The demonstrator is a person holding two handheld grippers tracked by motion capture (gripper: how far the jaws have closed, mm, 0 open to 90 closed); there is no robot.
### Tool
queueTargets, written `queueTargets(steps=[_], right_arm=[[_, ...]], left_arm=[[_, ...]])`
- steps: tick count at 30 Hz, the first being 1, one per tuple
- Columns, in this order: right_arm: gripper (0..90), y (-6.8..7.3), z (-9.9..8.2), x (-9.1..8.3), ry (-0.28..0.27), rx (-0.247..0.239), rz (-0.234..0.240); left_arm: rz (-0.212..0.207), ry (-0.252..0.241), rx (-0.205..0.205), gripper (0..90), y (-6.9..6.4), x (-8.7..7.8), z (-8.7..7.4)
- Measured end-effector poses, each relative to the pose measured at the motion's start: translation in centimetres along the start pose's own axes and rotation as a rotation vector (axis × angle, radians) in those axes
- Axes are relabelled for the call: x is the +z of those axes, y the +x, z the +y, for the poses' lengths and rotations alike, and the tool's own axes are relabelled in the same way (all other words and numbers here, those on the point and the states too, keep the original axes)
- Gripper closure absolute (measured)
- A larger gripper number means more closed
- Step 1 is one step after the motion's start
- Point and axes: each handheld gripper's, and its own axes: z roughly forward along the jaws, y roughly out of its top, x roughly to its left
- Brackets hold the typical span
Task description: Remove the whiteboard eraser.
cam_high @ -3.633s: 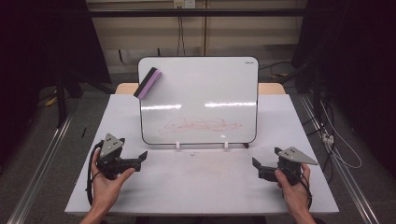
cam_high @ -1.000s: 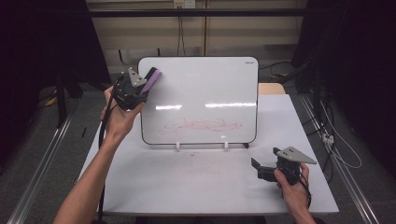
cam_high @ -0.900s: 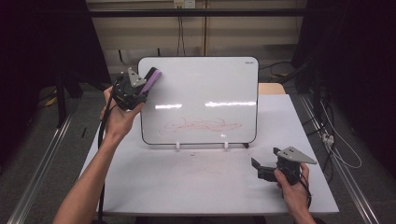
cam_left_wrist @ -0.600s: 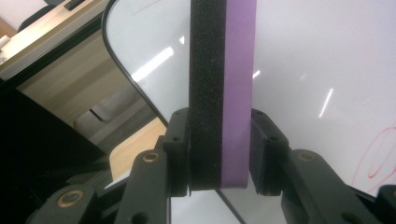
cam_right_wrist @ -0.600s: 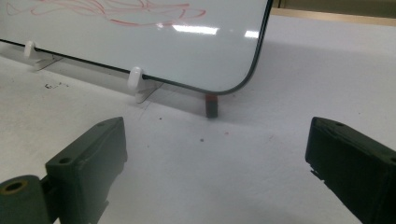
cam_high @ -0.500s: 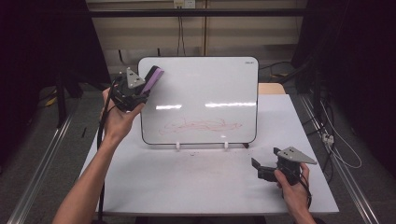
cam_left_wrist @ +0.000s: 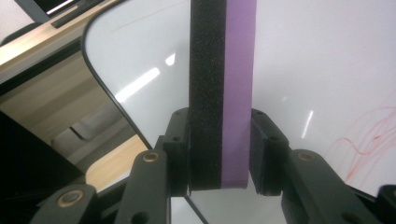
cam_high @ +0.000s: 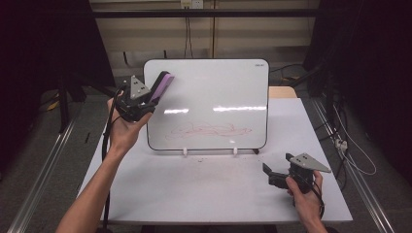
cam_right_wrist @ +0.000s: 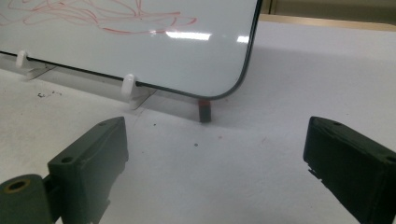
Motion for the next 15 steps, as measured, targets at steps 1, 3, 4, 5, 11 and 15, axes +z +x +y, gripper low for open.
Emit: queueTargets(steps=[1, 3, 4, 5, 11, 15], right_arm=[[5.4, 0.0, 0.0, -0.1, 0.002, 0.012, 0.006], [5.3, 0.0, -0.1, -0.1, 0.001, 0.015, 0.014], [5.2, 0.0, -0.1, -0.1, 0.0, 0.016, 0.016], [5.2, 0.0, -0.1, -0.1, 0.0, 0.016, 0.016], [4.9, 0.2, 0.0, 0.0, -0.002, -0.001, 0.039], [4.4, 0.3, 0.2, 0.0, -0.02, 0.019, 0.067]], left_arm=[[-0.007, -0.011, -0.007, 64.2, -0.3, -0.1, -0.3], [-0.013, -0.01, -0.007, 64.2, -0.3, -0.1, -0.3], [-0.016, -0.017, -0.016, 64.2, -0.5, -0.2, -0.5], [-0.018, -0.018, -0.017, 64.2, -0.5, -0.3, -0.5], [-0.034, -0.042, -0.038, 64.2, -0.9, -0.6, -1.0], [-0.054, -0.064, -0.064, 64.2, -1.3, -0.8, -1.4]])
